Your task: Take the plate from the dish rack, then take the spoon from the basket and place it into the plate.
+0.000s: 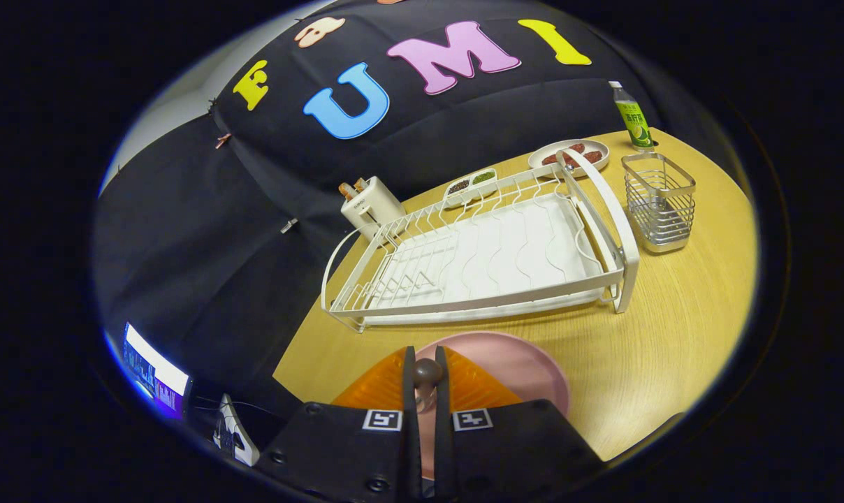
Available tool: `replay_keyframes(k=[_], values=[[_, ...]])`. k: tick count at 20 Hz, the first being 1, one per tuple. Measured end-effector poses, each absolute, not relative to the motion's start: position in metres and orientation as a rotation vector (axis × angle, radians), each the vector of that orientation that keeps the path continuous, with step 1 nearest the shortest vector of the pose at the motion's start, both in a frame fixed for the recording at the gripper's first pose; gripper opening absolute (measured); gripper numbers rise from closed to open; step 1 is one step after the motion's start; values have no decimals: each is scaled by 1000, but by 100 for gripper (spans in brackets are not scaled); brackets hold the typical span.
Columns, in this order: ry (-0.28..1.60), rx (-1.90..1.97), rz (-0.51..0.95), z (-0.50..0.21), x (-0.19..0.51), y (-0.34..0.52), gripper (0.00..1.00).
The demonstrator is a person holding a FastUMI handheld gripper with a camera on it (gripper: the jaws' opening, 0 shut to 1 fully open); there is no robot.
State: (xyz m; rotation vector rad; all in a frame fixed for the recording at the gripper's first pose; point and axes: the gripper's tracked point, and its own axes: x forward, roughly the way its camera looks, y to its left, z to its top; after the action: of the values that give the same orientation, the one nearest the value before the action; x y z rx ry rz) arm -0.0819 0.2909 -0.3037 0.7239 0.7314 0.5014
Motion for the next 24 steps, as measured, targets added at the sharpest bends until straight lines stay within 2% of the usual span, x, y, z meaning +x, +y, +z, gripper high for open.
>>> replay_keyframes(k=[14,19,22,24], values=[[863,825,384,-364,-96,261,37],[871,780,385,-373,-98,254,52],[869,740,412,-371,-99,256,55],[863,699,427,-369,-100,256,66]])
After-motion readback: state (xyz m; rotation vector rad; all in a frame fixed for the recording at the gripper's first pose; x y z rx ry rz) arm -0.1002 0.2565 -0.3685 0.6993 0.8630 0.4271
